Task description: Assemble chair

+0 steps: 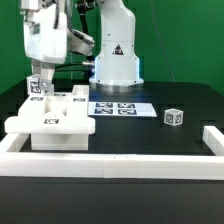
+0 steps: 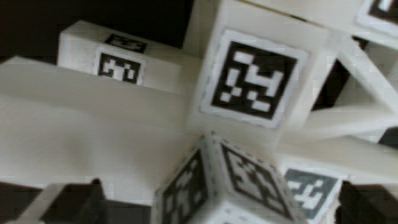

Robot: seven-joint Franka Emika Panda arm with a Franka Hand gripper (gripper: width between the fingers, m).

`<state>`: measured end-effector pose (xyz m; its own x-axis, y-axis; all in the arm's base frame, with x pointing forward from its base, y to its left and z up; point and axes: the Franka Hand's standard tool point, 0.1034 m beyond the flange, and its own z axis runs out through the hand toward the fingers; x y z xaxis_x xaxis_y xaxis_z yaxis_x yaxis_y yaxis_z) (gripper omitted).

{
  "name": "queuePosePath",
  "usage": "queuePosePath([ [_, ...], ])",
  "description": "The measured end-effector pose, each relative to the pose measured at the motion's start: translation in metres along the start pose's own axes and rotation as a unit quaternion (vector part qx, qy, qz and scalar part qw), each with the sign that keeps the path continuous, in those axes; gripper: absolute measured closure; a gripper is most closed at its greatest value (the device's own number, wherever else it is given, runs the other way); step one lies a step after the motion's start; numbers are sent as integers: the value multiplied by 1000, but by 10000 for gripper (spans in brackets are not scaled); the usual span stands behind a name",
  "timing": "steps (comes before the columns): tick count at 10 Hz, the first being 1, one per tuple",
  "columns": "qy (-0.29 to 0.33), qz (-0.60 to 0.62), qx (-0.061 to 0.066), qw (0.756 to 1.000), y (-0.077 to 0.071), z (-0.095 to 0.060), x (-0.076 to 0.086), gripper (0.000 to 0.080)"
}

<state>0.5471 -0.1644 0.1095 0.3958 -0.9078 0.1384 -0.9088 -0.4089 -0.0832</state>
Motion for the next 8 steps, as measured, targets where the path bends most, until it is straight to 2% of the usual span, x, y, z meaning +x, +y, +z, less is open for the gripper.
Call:
queuePosePath([
  [3, 0, -121, 0, 993, -1, 0, -2, 150],
  [6, 0, -221, 0, 975, -2, 0, -3, 150],
  [7, 1, -281, 0, 960, -2, 0, -3, 150],
  [8, 1, -295, 0, 956, -2, 0, -3, 150],
])
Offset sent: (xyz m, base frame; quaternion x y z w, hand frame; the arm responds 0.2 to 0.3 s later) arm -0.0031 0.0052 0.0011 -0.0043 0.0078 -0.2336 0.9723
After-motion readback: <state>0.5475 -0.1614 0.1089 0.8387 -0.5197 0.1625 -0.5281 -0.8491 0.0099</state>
